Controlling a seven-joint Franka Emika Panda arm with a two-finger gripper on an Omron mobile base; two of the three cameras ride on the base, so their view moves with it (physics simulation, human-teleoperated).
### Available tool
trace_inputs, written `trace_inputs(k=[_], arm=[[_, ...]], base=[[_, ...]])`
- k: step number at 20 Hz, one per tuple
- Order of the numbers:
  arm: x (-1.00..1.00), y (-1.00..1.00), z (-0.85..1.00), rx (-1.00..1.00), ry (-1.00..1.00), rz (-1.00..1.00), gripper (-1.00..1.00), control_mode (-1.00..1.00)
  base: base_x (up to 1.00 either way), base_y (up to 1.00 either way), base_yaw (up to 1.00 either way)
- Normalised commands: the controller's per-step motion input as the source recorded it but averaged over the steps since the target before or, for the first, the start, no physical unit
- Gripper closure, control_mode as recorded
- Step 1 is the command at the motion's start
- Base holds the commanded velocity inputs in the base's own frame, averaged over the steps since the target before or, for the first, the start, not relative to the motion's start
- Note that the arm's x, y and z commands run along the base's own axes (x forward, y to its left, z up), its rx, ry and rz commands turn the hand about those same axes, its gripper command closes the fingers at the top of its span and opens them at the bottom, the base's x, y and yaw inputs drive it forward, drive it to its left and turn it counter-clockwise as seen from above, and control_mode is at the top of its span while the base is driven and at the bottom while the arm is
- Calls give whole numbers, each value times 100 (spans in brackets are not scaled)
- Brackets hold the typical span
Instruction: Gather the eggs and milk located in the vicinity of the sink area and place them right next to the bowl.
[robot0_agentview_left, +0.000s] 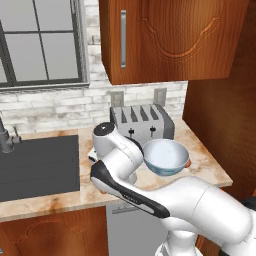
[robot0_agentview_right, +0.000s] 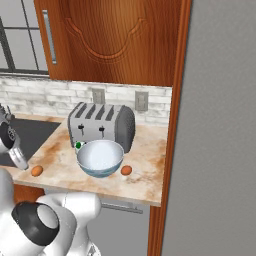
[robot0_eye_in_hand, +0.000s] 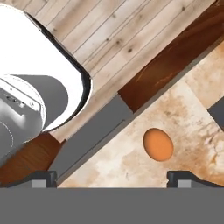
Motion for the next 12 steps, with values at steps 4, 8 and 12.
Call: trace_inputs(k=[4, 8, 12], arm=[[0, 0, -11, 0, -4, 35, -100, -100], [0, 0, -20, 0, -15, 32, -100, -100], [0, 0, -30, 0, -19, 26, -100, -100]], base=[[0, 0, 0], [0, 0, 0], [0, 0, 0]])
